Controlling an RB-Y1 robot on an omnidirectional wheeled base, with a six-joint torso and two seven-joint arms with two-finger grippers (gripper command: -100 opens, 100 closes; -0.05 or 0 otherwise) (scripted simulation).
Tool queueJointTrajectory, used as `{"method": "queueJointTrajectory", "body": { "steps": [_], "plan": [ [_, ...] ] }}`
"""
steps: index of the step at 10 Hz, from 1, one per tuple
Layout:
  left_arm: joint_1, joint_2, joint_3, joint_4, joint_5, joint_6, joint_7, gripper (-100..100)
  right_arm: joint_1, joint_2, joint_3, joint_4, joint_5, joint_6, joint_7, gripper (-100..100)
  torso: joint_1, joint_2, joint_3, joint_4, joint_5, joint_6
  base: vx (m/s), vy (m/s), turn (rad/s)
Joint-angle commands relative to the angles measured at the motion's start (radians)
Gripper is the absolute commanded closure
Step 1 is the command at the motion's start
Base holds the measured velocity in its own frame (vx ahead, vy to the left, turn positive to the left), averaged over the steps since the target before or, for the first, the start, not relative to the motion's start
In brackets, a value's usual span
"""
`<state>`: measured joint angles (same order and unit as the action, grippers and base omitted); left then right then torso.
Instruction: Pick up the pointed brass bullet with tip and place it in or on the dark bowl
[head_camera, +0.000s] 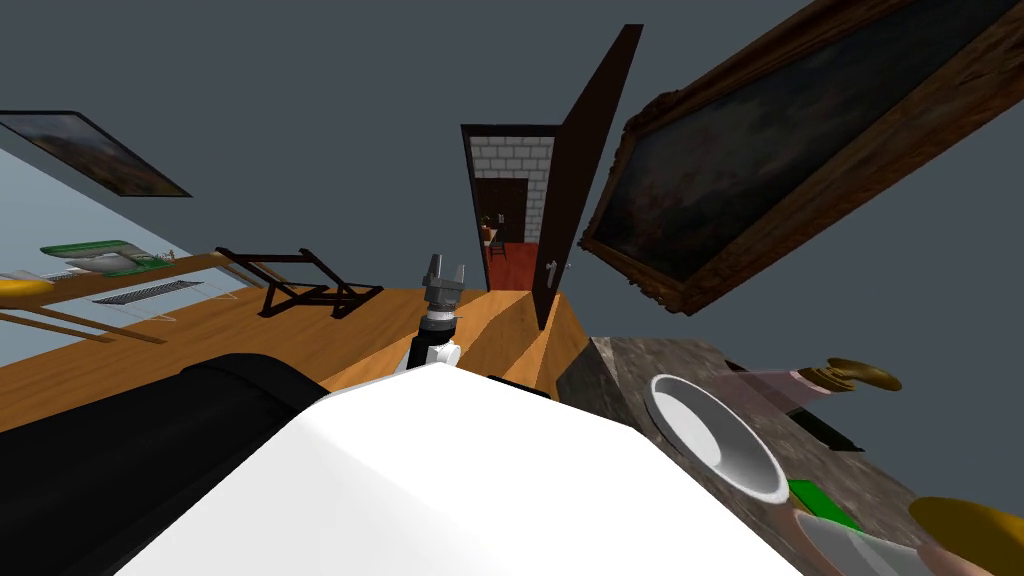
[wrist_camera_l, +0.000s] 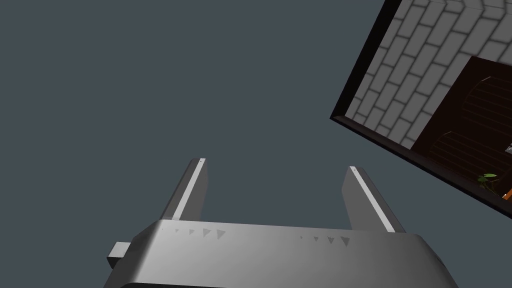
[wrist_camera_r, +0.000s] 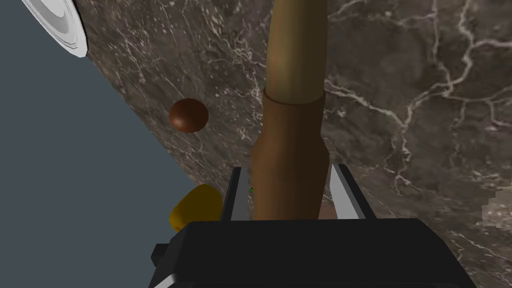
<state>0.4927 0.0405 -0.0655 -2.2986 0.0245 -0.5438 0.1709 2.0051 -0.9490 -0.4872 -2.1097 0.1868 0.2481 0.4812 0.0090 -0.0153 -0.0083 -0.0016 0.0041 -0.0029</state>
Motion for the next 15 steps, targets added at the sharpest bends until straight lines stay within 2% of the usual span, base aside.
{"method": "queueJointTrajectory", "body": {
  "steps": [1,5,8,12,13,15],
  "plan": [
    [0.0,0.0,0.0,0.0,0.0,0.0,0.0,0,0.005,0.001,-0.013,-0.013,-0.003,-0.035,0.006,100,0.0,0.0,0.0,0.0,0.0,0.0,0.194,0.099,0.104],
    [0.0,0.0,0.0,0.0,0.0,0.0,0.0,0,0.036,-0.011,-0.057,-0.018,-0.021,-0.134,0.011,100,0.003,-0.012,-0.007,-0.002,-0.001,-0.011,0.212,0.06,0.111],
    [0.0,0.0,0.0,0.0,0.0,0.0,0.0,0,0.084,-0.024,-0.089,-0.015,-0.035,-0.203,0.014,100,0.002,-0.021,-0.013,-0.005,-0.001,-0.016,0.23,0.028,0.151],
    [0.0,0.0,0.0,0.0,0.0,0.0,0.0,0,0.19,-0.039,-0.118,-0.011,-0.053,-0.276,0.015,100,0.001,-0.019,-0.012,-0.005,-0.001,-0.017,0.186,-0.002,0.107],
    [0.0,0.0,0.0,0.0,0.0,0.0,0.0,0,0.204,-0.039,-0.118,-0.011,-0.053,-0.276,0.015,100,0.001,-0.018,-0.012,-0.005,-0.001,-0.017,0.094,-0.027,0.03],
    [0.0,0.0,0.0,0.0,0.0,0.0,0.0,0,0.278,-0.044,-0.126,-0.01,-0.059,-0.297,0.016,100,0.001,-0.011,-0.008,-0.004,0.0,-0.016,0.066,-0.021,0.048]
  ]
}}
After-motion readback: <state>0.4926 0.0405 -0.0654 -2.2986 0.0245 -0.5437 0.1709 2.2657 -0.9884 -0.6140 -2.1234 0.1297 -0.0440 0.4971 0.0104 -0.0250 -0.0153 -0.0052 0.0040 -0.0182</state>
